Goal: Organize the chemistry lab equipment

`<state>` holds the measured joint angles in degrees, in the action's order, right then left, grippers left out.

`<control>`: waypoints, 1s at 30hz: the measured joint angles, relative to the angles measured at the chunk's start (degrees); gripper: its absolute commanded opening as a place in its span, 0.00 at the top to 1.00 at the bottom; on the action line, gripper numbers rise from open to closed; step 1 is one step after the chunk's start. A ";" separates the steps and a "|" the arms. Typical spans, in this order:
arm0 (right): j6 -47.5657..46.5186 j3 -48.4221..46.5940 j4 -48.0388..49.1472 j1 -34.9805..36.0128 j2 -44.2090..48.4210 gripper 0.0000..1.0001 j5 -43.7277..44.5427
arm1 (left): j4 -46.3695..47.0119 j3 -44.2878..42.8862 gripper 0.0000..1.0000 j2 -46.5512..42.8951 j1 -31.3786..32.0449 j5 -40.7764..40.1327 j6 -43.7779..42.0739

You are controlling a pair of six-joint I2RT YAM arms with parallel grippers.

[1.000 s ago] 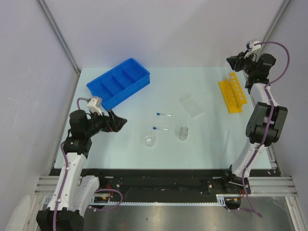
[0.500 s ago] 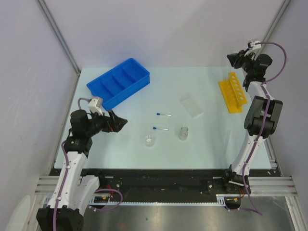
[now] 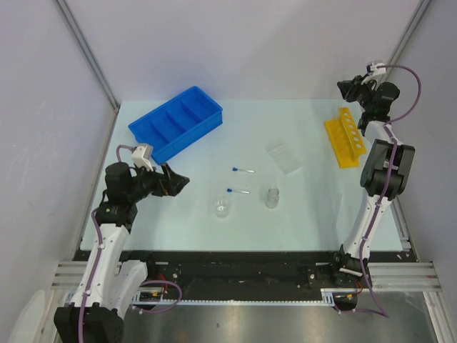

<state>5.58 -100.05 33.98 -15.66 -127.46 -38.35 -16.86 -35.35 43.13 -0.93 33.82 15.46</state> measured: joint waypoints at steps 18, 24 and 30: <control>-0.44 -5.09 -0.26 0.72 -3.72 0.73 1.05 | 0.00 0.00 0.00 0.85 0.00 0.00 0.02; -1.33 -6.49 -0.26 1.27 -5.11 0.72 1.29 | 0.00 0.00 0.00 1.16 0.00 0.00 0.02; -1.77 -6.54 -0.70 1.29 -6.38 0.72 1.44 | 0.00 0.00 0.00 1.22 0.00 0.00 0.02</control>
<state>3.81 -106.59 33.28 -14.37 -133.84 -36.91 -16.86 -35.35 44.36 -0.93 33.82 15.49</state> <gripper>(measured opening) 0.279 0.996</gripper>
